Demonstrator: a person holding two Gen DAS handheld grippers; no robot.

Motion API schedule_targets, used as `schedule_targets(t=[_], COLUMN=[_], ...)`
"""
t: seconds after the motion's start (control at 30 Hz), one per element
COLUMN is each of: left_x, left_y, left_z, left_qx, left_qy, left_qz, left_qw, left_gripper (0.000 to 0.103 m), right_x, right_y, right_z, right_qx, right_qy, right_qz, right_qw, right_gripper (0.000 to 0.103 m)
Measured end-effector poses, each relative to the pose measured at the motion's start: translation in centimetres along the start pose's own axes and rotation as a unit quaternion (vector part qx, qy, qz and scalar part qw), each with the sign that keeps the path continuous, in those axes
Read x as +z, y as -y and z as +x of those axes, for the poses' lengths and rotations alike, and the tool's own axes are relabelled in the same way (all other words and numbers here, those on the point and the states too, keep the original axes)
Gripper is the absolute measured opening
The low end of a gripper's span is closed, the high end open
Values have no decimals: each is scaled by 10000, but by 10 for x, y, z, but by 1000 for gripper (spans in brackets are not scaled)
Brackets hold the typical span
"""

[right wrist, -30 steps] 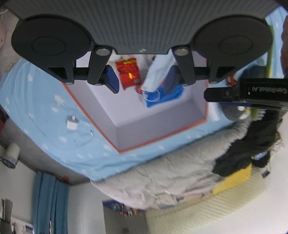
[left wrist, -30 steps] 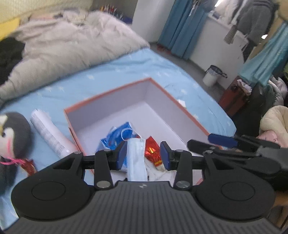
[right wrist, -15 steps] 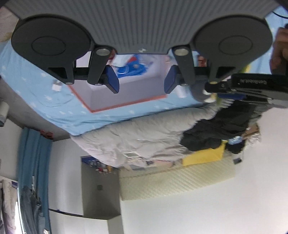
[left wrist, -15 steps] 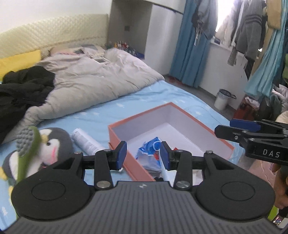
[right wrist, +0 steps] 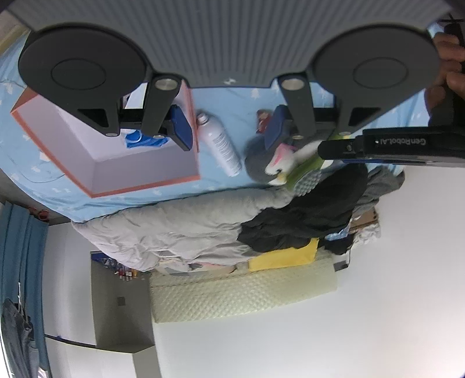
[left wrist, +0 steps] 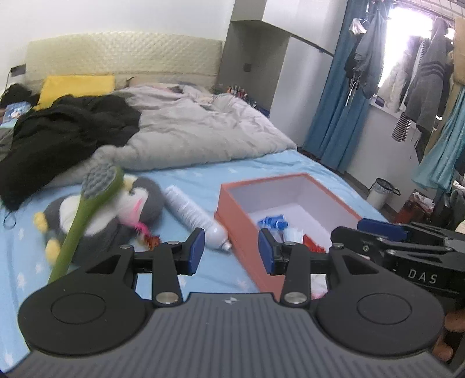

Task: Organize soft objects
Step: 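Withdraw both open tools from the box toward the penguin plush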

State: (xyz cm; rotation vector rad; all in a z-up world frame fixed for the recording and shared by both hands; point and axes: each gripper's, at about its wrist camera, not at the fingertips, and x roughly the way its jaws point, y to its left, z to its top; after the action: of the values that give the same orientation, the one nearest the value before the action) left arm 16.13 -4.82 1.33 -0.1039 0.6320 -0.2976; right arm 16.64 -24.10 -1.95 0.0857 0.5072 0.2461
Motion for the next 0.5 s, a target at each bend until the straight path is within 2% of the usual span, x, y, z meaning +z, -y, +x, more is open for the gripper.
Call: schedule_targets(t=[0.1,0.23,0.3,0.5], left_x=[-19,-43,-55,-74], left_y=[-3,-13,-18,-27], left_z=[-9,-22,-29,-34], left_qx=[167,194,322,453], left_qy=[-124,-252,-273,-398], left_qz=[20,-243,-333,-470], left_qw=[9998,9992,9986,9971], left_gripper=[47,47,47,47], right_x=[-13,-33,-44,-73], right_y=[-8,-15,-18,-24], right_z=[-6,-15,-18,-21], right_qx=[81,92,81,55], right_qy=[-69,-188,-279,-563], right_qz=[36,18,-4,-61], right_qw=[9999,9998,9996,9984], right_gripper=[58,58,58,58])
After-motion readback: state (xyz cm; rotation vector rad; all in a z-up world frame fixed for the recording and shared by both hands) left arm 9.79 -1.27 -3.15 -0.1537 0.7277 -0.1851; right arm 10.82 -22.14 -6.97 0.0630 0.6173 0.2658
